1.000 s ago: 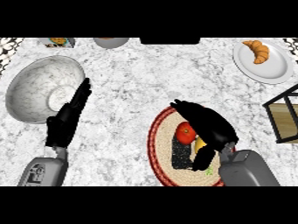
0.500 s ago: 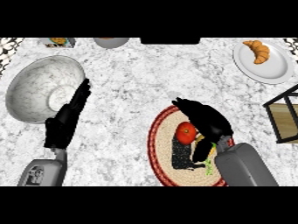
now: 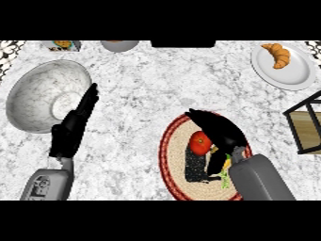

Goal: Pick the tomato from the placemat and place it in the tiered shelf

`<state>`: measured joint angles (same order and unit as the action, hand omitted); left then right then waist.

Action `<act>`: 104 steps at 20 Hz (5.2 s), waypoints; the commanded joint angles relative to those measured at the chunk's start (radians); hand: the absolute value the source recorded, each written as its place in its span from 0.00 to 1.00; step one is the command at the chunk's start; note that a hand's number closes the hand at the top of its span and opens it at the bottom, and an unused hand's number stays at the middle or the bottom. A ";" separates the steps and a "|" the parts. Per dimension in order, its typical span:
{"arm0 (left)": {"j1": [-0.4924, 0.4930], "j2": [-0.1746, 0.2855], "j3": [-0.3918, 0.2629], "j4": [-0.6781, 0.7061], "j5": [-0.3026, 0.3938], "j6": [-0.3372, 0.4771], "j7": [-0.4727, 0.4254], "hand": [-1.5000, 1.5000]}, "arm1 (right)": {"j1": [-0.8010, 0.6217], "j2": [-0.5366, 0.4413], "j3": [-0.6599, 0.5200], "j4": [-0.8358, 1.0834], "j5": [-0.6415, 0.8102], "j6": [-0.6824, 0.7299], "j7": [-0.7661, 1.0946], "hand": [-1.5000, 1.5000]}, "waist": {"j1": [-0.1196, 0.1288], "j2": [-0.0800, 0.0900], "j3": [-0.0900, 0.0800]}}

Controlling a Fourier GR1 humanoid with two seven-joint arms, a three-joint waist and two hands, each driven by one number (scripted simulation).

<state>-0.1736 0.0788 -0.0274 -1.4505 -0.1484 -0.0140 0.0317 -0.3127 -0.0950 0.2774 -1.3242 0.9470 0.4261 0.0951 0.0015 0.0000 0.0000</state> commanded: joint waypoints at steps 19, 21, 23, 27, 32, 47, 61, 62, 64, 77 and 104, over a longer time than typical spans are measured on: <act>0.040 0.010 0.046 -0.023 -0.003 0.016 0.006 0.50 | 0.473 -0.123 -0.127 -0.274 0.046 -0.204 0.006 1.00 | -0.092 -0.021 -0.001; 0.037 0.033 0.074 -0.004 0.027 -0.013 -0.011 0.50 | 0.616 -0.142 -0.127 -0.405 0.032 -0.240 -0.017 1.00 | -0.074 -0.014 -0.002; 0.068 -0.011 0.011 -0.042 -0.018 0.015 0.009 0.50 | 0.689 -0.186 -0.195 -0.554 -0.050 -0.179 -0.028 1.00 | -0.053 -0.012 -0.001; 0.047 0.002 0.026 -0.042 0.005 -0.007 -0.001 0.50 | 0.888 -0.117 -0.182 -0.772 -0.136 -0.229 -0.067 1.00 | -0.046 -0.010 -0.001; 0.078 0.010 0.036 -0.044 0.009 -0.009 -0.013 0.50 | 0.988 -0.058 -0.306 -0.961 -0.411 -0.213 -0.140 1.00 | -0.046 -0.011 0.000; 0.046 0.003 0.021 -0.031 -0.002 -0.015 0.008 0.50 | 0.987 -0.041 -0.710 -1.302 -0.676 -0.237 0.066 1.00 | -0.026 -0.005 -0.003; -0.025 -0.019 0.018 0.009 -0.017 0.006 -0.001 0.50 | 0.550 -0.469 -1.170 -1.110 -0.991 -0.245 0.494 1.00 | -0.007 -0.001 -0.001; 0.016 0.005 0.019 -0.036 0.005 -0.034 0.020 0.50 | 0.494 -0.563 -1.201 -1.070 -1.031 -0.244 0.556 1.00 | 0.000 -0.002 -0.002; -0.003 -0.027 0.013 0.037 -0.017 0.003 -0.031 0.50 | 0.463 -0.610 -1.269 -0.993 -1.064 -0.228 0.541 1.00 | -0.010 -0.001 -0.001; -0.012 -0.002 0.022 0.004 -0.023 -0.015 0.003 0.50 | 0.253 -0.761 -1.088 -0.689 -0.770 -0.273 0.401 1.00 | 0.006 0.002 0.000; -0.003 -0.007 0.034 -0.018 0.000 -0.035 0.023 0.50 | -0.108 -0.655 -0.908 0.041 -0.708 -0.568 -0.177 1.00 | 0.005 0.001 0.000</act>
<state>-0.1745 0.0616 -0.0080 -1.4579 -0.1684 -0.0311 0.0360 -0.3685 -0.7439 -0.6628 -1.3853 0.2365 -0.1096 -0.0197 0.0058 0.0010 0.0004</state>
